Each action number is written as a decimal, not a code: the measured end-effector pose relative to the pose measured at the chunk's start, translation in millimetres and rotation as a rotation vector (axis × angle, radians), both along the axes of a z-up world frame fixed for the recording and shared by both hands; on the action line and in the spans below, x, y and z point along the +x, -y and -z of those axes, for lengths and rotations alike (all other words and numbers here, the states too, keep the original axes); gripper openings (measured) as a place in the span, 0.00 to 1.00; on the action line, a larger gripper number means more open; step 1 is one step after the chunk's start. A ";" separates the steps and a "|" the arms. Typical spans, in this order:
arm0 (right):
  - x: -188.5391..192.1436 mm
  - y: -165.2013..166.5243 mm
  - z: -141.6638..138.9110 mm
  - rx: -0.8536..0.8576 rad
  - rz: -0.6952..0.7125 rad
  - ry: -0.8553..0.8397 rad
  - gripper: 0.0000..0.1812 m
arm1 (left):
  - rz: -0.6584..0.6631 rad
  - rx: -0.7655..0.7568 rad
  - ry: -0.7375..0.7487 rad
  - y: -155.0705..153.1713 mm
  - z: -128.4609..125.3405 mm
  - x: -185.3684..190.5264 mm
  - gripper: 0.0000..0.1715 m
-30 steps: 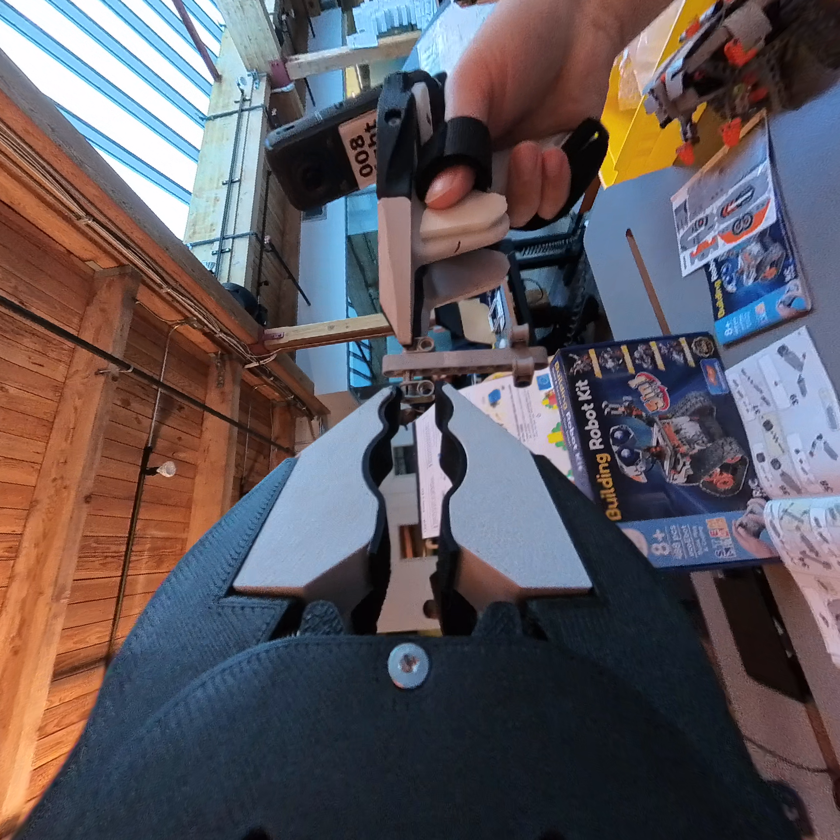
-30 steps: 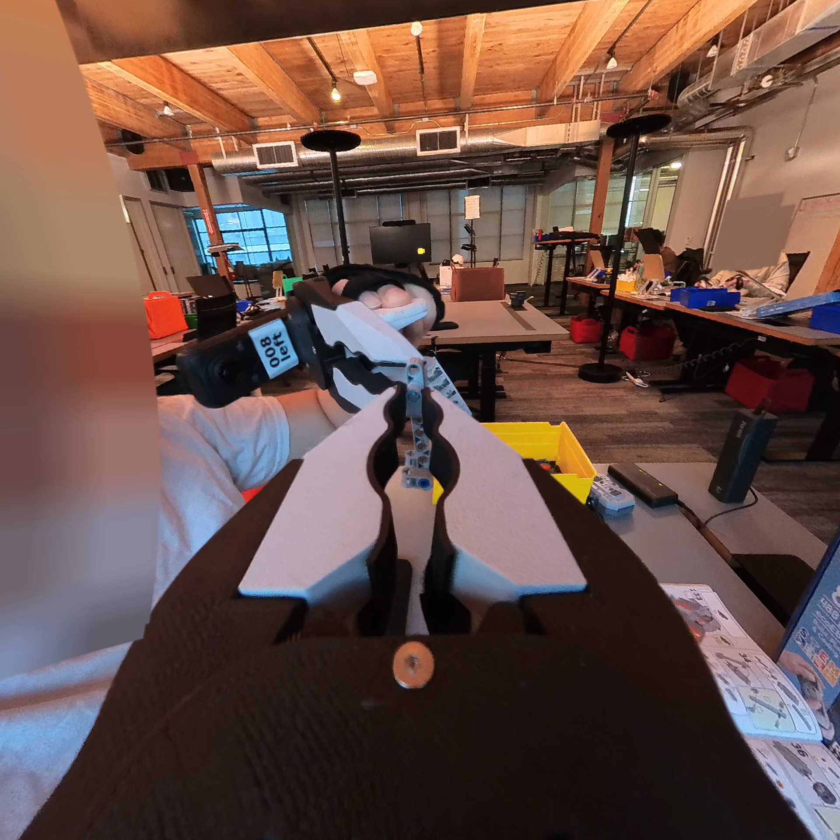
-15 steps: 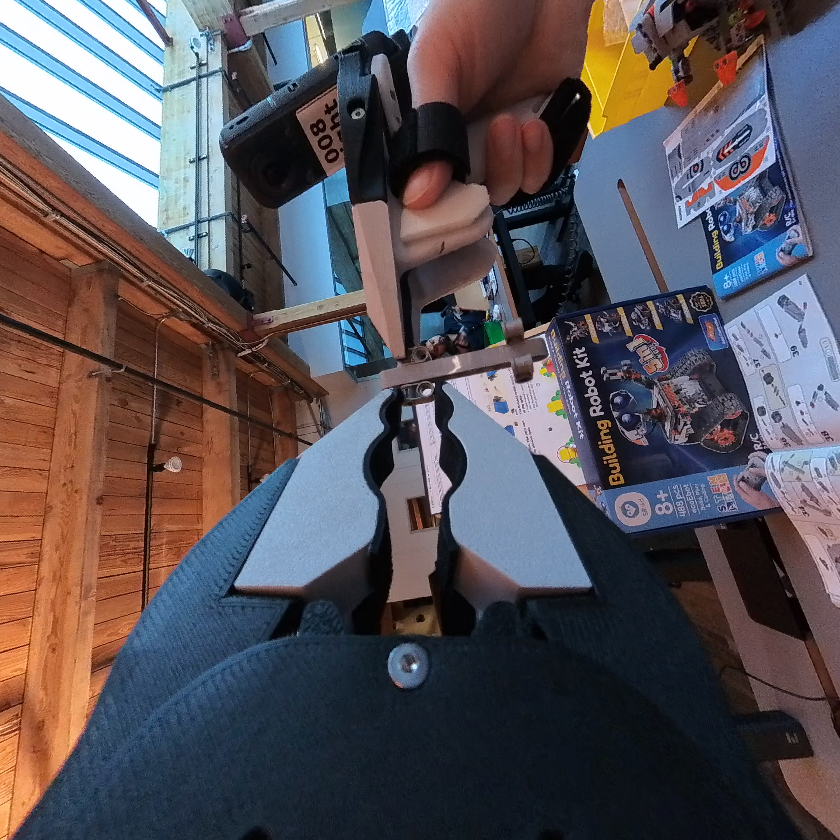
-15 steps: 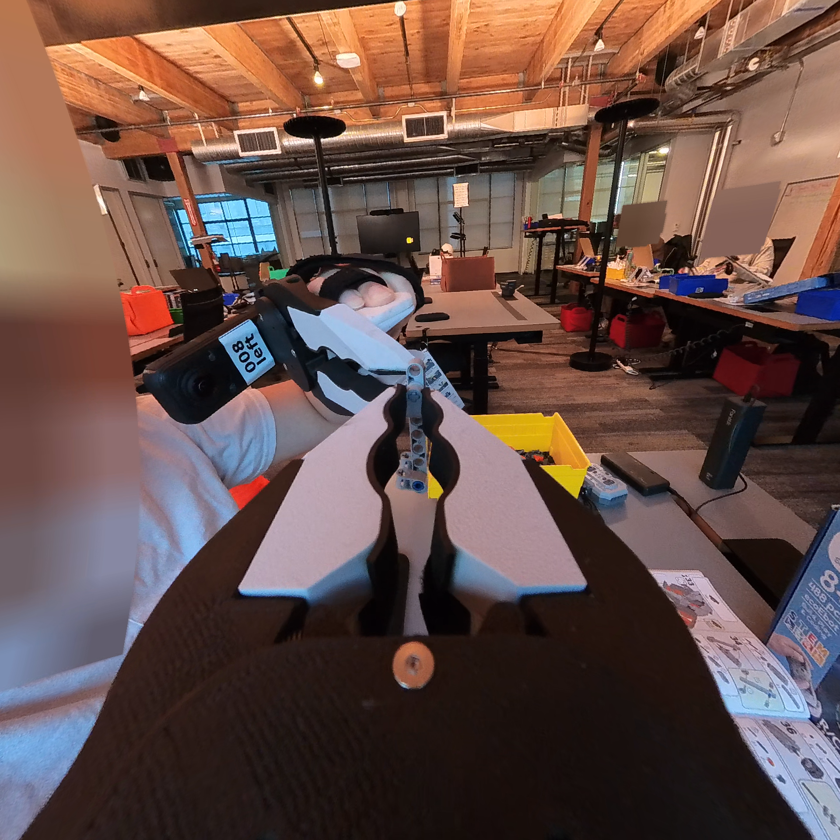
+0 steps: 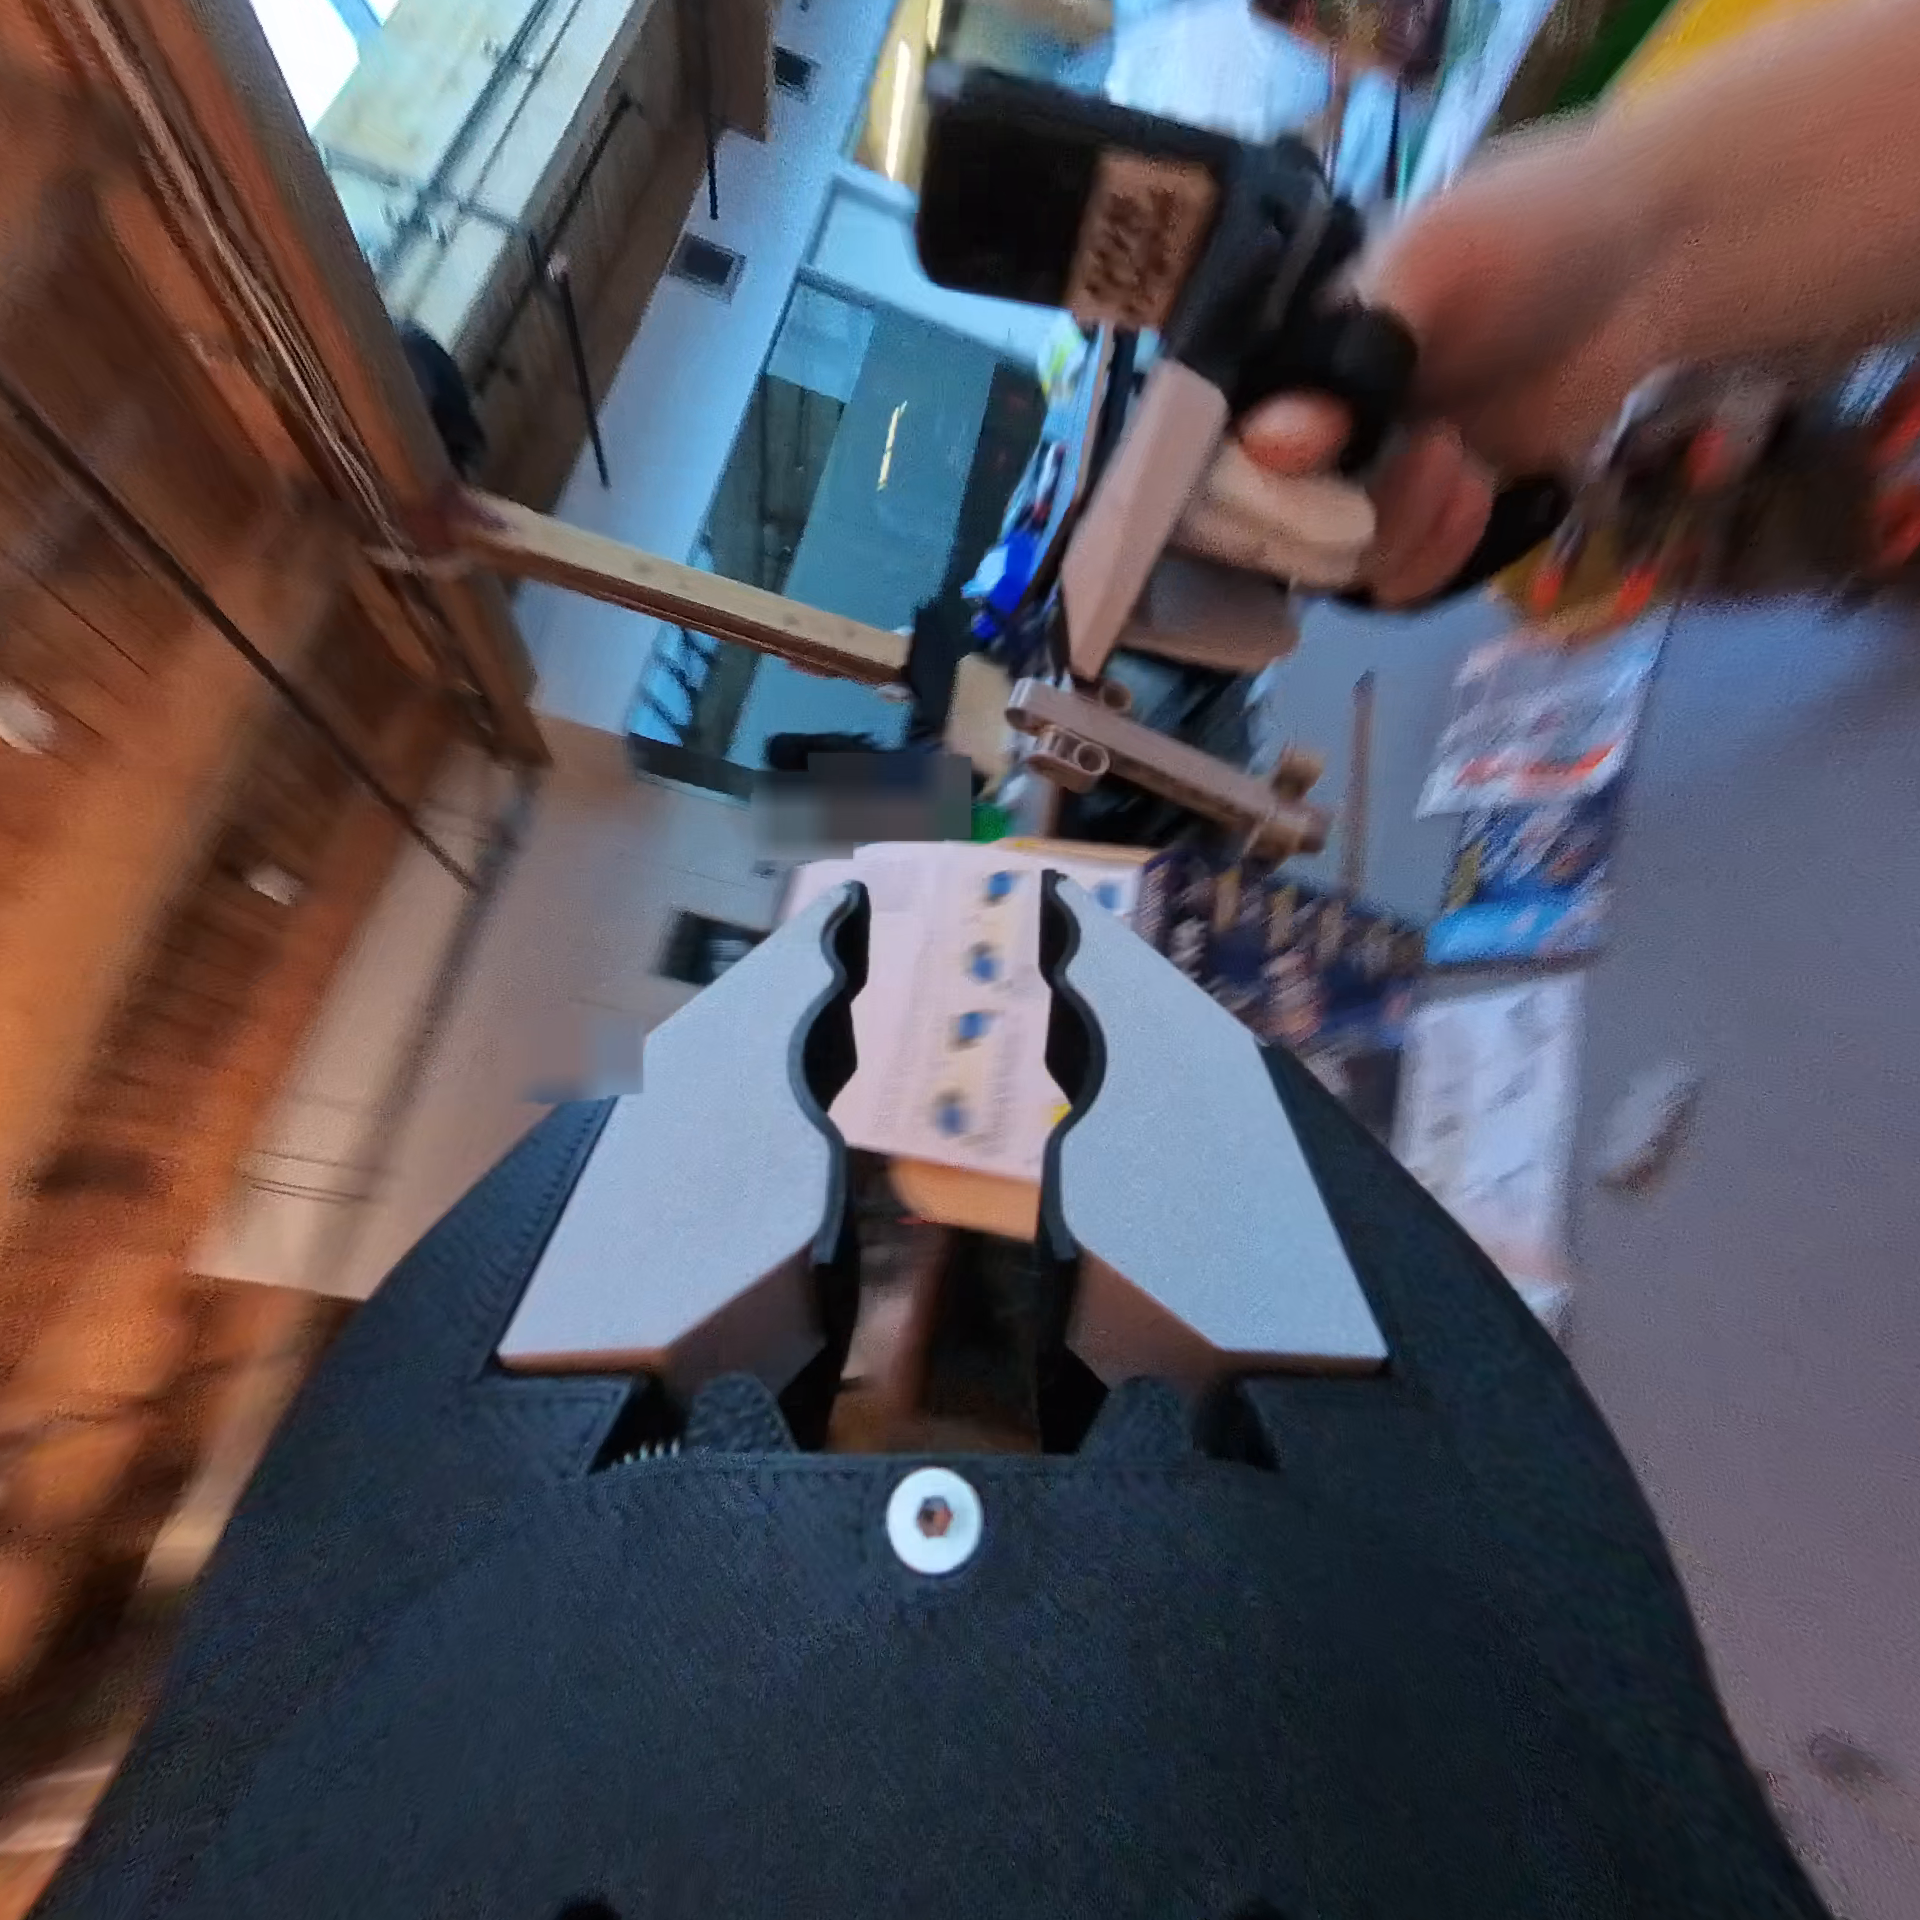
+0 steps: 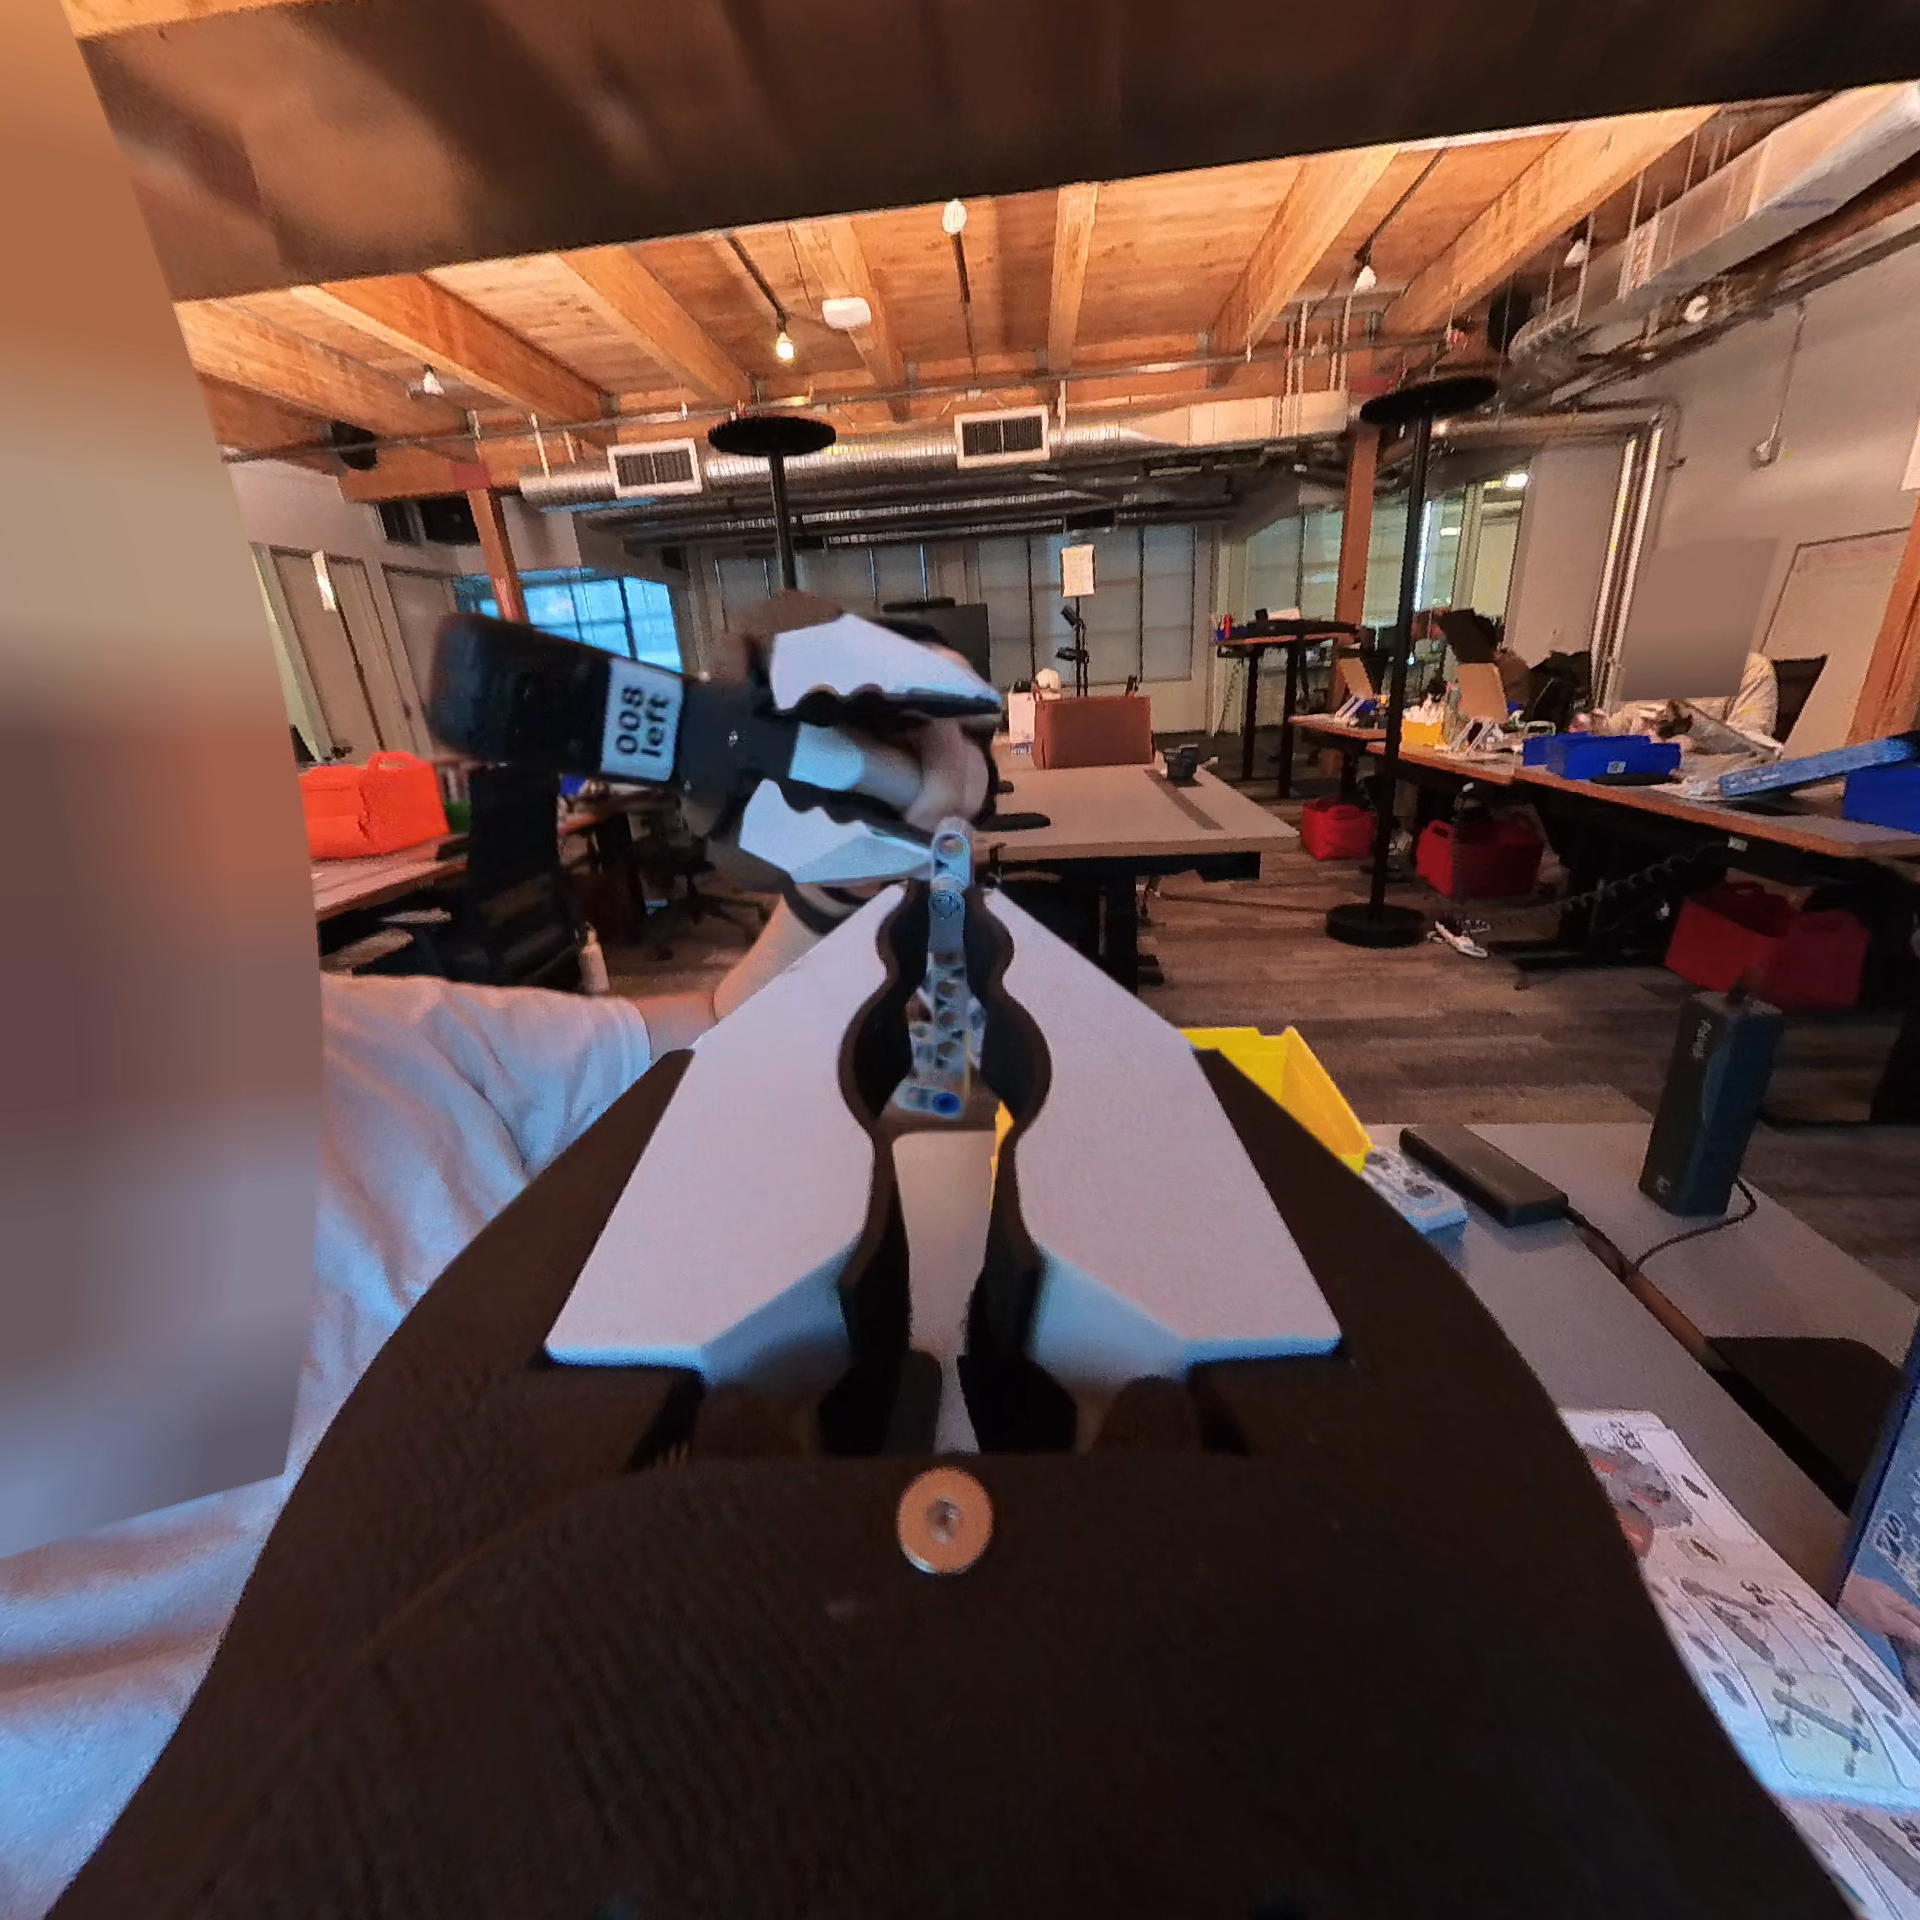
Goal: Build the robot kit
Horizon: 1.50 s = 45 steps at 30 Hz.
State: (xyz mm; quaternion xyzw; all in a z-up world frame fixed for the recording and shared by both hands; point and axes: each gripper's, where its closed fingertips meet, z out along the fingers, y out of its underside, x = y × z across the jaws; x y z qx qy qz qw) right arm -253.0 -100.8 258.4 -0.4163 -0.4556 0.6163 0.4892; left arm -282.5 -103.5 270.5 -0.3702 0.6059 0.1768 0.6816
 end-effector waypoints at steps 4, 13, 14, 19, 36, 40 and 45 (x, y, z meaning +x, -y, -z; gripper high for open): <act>-1.2 -15.2 5.2 0.020 0.099 -0.051 0.03 | 0.142 -0.454 0.450 8.9 2.8 -1.2 0.21; -20.8 -13.9 10.7 0.164 0.326 -0.169 0.03 | -0.120 -0.186 0.626 -21.2 32.2 12.0 0.26; -22.4 -13.0 11.8 0.156 0.324 -0.181 0.03 | -0.118 -0.176 0.640 -21.6 30.7 12.8 0.25; -30.7 -6.4 17.6 0.115 0.270 -0.225 0.03 | -0.115 -0.174 0.663 -26.5 31.2 13.0 0.14; -11.9 47.3 61.2 0.703 -0.146 0.199 0.19 | 0.227 -0.459 0.285 30.0 95.7 34.3 0.13; -21.7 57.1 78.8 0.785 -0.163 0.323 0.17 | 0.250 -0.489 0.246 34.1 102.7 35.9 0.13; -22.2 56.5 79.7 0.816 -0.139 0.368 0.15 | 0.281 -0.520 0.246 37.0 104.8 36.2 0.13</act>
